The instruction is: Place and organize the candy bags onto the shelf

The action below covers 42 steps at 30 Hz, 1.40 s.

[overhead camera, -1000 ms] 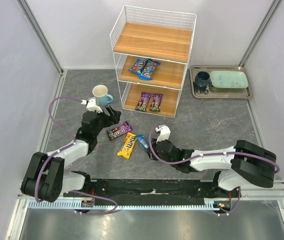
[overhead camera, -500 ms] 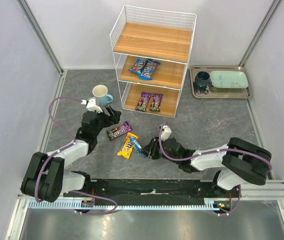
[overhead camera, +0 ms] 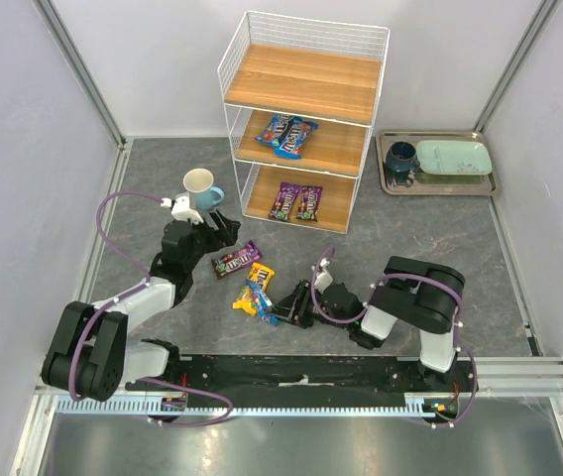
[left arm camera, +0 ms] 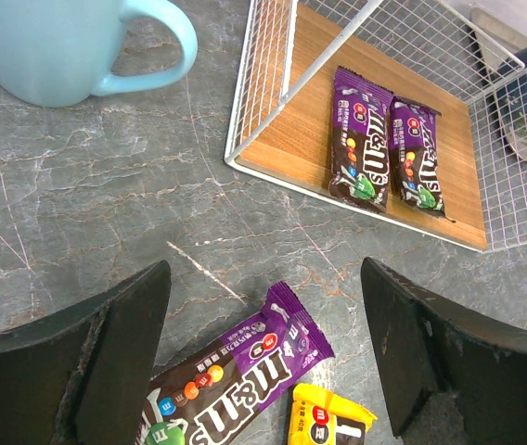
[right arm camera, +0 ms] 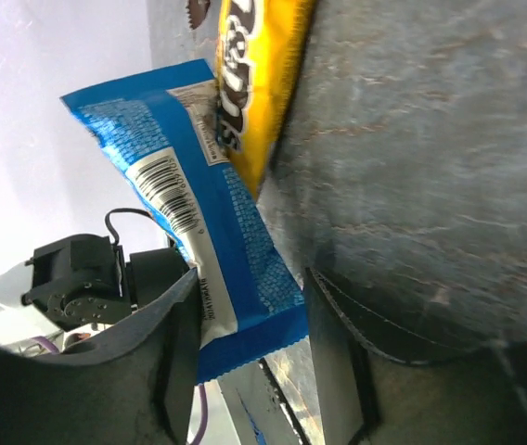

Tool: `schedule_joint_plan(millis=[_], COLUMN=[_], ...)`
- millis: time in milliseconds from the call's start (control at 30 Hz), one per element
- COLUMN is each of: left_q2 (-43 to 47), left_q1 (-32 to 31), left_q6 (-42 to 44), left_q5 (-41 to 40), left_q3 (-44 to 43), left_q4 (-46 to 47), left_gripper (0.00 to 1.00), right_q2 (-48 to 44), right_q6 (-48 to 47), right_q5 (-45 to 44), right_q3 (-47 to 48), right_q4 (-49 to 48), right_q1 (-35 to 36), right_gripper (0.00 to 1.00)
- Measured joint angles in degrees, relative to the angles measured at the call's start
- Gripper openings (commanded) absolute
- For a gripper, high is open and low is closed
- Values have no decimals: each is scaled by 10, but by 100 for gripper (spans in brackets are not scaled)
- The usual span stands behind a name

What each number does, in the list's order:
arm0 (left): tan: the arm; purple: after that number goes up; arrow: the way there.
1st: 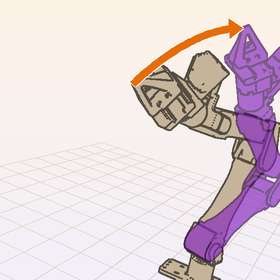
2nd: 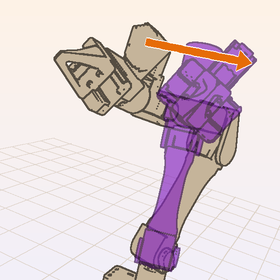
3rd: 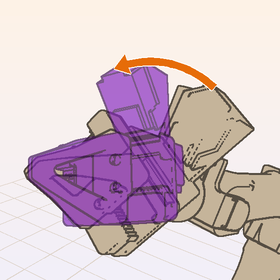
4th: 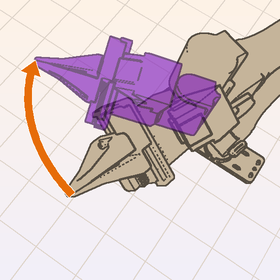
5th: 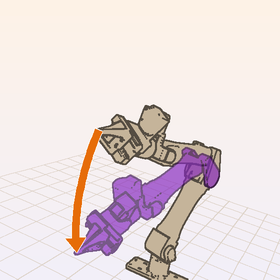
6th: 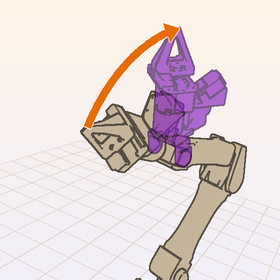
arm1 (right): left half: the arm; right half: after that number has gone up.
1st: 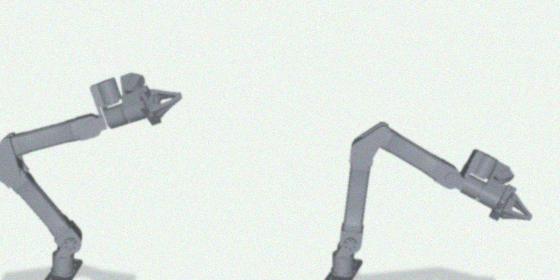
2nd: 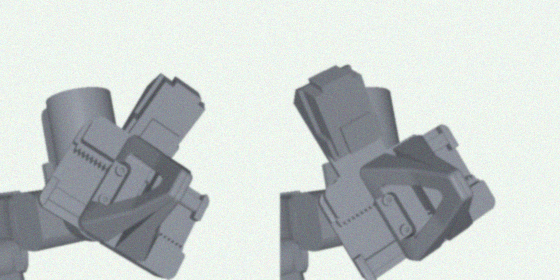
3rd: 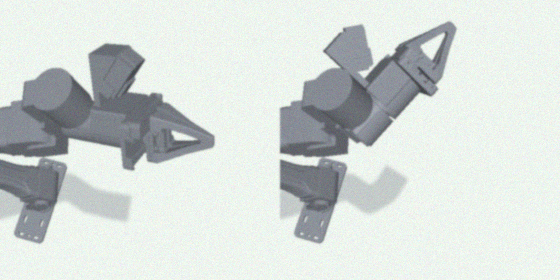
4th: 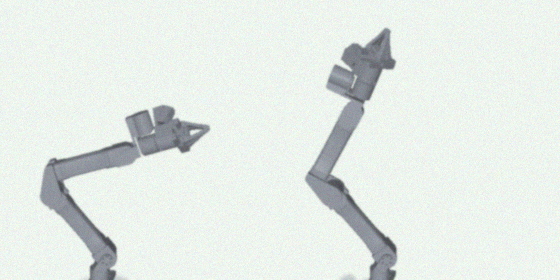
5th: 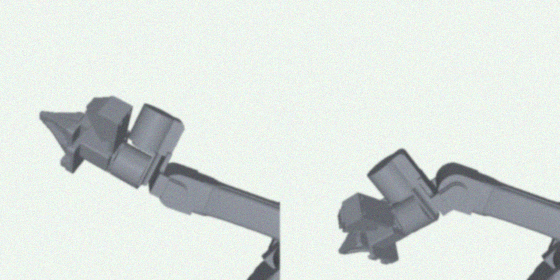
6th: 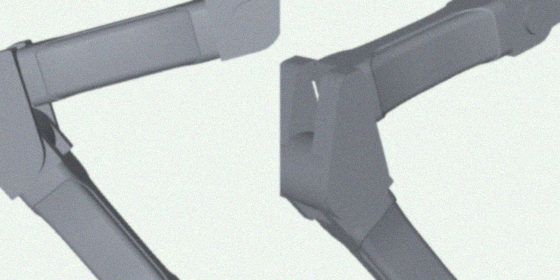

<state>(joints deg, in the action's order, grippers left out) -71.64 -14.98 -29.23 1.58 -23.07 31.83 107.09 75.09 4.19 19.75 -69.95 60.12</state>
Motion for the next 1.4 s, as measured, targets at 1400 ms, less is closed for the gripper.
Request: schedule_joint_plan(millis=[1400], left_q2=[-3], left_q1=[0], left_q6=[-1], left_q5=[0], left_q3=[0], left_q4=[0], left_gripper=[90], right_q2=[-66], right_q6=[-314], right_q5=[-352], right_q3=[404], right_q4=[800], right_q1=[177], right_gripper=[60])
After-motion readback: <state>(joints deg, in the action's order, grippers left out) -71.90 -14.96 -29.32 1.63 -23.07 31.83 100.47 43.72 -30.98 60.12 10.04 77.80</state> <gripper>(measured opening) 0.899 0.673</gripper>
